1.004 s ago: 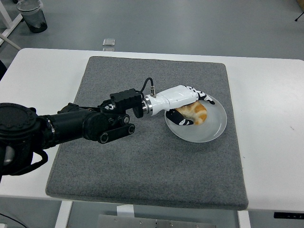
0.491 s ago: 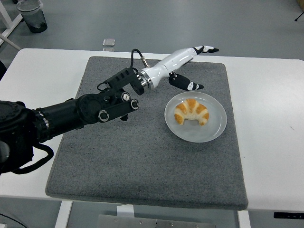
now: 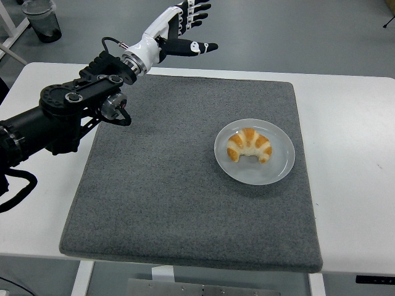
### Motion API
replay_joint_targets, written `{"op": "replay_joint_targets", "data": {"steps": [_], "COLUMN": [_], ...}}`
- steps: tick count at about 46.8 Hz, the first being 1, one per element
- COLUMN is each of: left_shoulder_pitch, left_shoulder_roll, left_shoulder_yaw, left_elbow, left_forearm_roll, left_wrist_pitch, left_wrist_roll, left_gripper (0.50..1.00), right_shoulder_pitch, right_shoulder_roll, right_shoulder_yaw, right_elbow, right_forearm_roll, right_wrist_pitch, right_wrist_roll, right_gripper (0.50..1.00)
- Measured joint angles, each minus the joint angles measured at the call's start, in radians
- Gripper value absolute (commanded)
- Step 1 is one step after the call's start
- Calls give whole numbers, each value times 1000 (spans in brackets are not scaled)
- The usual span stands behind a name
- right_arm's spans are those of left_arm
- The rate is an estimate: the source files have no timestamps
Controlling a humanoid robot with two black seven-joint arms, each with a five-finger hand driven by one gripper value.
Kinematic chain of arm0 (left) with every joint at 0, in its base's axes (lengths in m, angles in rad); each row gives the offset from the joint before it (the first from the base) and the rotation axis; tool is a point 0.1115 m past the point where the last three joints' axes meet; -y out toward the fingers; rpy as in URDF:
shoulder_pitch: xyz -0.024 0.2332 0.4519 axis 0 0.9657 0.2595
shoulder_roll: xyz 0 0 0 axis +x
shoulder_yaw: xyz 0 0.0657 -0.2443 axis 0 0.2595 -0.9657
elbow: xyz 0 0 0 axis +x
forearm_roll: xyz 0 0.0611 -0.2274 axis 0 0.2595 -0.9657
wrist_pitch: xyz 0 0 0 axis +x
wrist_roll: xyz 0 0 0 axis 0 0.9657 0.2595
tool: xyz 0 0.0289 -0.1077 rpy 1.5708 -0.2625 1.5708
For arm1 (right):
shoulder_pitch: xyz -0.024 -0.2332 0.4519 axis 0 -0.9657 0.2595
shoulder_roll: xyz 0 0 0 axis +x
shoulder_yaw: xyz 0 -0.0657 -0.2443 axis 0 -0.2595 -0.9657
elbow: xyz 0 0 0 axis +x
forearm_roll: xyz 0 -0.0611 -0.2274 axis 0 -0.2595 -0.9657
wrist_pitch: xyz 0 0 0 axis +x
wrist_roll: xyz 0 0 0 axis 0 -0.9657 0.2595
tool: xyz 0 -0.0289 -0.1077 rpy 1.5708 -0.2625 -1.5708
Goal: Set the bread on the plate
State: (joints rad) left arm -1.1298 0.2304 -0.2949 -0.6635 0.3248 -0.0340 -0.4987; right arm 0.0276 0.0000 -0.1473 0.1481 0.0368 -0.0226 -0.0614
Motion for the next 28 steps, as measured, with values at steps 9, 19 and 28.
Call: {"op": "replay_joint_targets", "data": {"steps": [9, 19, 28], "left_shoulder_pitch": [-4, -7, 11], "left_shoulder_roll": [18, 20, 32], "left_shoulder_yaw": [-18, -20, -50], "left_elbow": [97, 192, 219], "left_forearm_roll": [-156, -317, -383], "left_wrist_pitch": [-92, -189, -238], "left_wrist_roll": [23, 75, 75], "left_gripper": [979, 979, 979], "right_shoulder_pitch": [0, 0, 0], "right_shoulder_roll": [0, 0, 0], "right_shoulder_yaw": [0, 0, 0], "right_elbow": [1, 1, 1], "right_forearm_roll": [0, 0, 0], "right_wrist_pitch": [3, 3, 3], "right_wrist_roll": [0, 0, 0], "right_gripper": [930, 930, 932]}}
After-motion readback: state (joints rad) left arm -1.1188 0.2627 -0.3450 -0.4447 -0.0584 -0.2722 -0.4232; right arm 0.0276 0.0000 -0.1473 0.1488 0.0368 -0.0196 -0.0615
